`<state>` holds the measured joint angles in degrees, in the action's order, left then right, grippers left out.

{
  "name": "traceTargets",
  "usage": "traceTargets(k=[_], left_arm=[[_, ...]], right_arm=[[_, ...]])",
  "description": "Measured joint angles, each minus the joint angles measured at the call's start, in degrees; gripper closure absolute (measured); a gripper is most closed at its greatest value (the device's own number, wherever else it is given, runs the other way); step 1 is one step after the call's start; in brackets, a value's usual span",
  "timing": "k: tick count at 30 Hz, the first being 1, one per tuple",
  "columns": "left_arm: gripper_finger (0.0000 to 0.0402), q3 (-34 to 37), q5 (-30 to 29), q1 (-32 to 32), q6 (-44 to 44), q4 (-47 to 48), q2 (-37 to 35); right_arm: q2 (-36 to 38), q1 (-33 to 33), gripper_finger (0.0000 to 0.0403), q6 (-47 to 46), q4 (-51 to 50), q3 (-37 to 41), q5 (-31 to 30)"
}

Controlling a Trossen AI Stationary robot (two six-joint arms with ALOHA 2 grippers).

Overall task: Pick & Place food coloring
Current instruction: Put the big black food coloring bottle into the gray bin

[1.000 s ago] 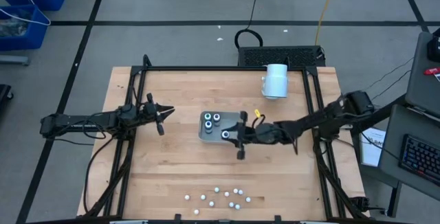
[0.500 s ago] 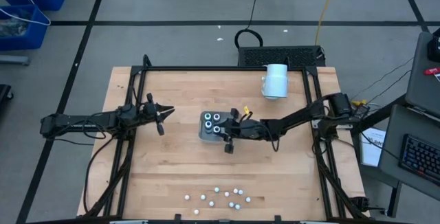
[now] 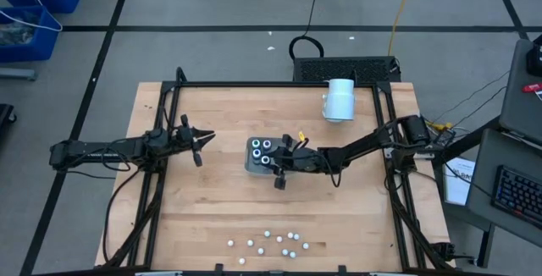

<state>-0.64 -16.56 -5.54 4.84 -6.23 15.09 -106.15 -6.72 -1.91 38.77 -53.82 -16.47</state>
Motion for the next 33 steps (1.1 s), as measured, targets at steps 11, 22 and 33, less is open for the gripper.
traceTargets(k=[11,22,33], left_arm=[[0.0344,0.0,0.0,0.0,0.9,0.0,0.0],[0.0344,0.0,0.0,0.0,0.9,0.0,0.0],[0.0344,0.0,0.0,0.0,0.9,-0.6,0.0]], right_arm=[[-4.6,0.4,0.0292,-0.4,2.6,0.1,-3.0],[-4.6,0.6,0.0284,-0.5,2.4,0.1,-3.0],[-4.6,0.8,0.0264,0.8,2.2,0.0,-1.3]])
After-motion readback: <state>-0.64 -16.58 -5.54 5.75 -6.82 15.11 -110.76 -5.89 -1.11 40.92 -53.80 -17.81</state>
